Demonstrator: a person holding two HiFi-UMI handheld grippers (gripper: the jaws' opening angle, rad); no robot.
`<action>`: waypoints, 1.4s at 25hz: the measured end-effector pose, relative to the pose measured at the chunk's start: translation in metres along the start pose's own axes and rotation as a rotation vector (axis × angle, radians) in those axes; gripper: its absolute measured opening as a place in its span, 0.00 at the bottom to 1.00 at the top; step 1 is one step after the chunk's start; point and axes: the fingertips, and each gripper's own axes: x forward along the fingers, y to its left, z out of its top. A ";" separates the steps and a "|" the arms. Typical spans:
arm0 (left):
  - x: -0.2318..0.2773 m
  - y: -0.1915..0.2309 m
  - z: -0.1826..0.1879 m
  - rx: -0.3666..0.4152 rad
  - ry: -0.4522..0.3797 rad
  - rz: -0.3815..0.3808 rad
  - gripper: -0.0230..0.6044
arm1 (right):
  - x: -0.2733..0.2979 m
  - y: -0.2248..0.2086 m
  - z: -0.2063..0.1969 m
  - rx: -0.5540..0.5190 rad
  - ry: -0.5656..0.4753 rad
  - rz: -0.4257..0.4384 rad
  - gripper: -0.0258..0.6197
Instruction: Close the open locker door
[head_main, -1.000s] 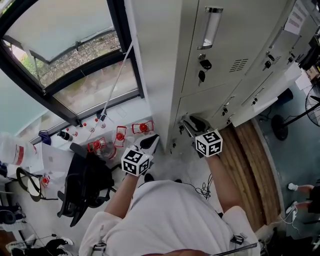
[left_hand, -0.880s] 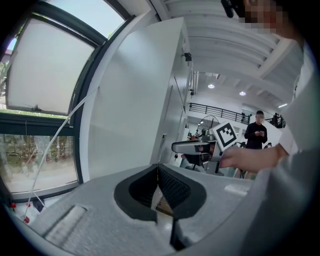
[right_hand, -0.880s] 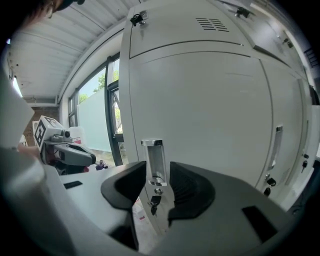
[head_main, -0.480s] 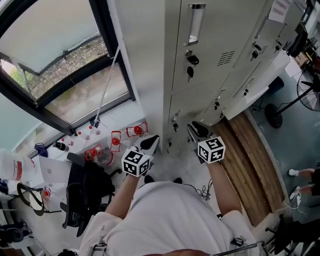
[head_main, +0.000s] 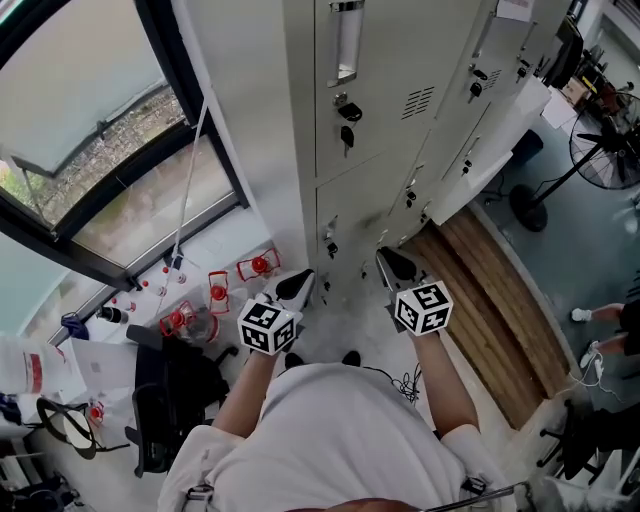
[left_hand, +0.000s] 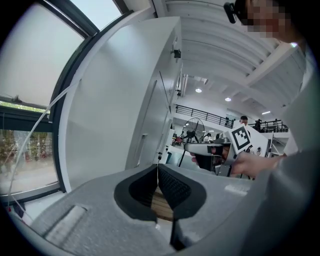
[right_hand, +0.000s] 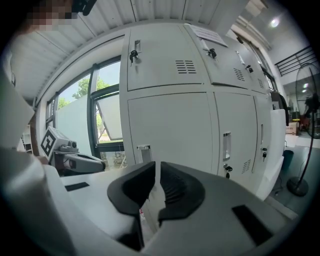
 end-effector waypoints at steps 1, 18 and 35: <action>0.001 -0.001 -0.001 -0.004 0.001 -0.004 0.06 | -0.003 -0.002 -0.001 0.007 -0.003 -0.012 0.09; -0.008 0.000 0.014 0.005 -0.018 -0.022 0.06 | -0.034 0.014 0.006 0.012 -0.066 -0.049 0.04; -0.006 0.004 0.007 -0.002 0.010 -0.044 0.06 | -0.028 0.017 -0.004 0.064 -0.041 -0.038 0.04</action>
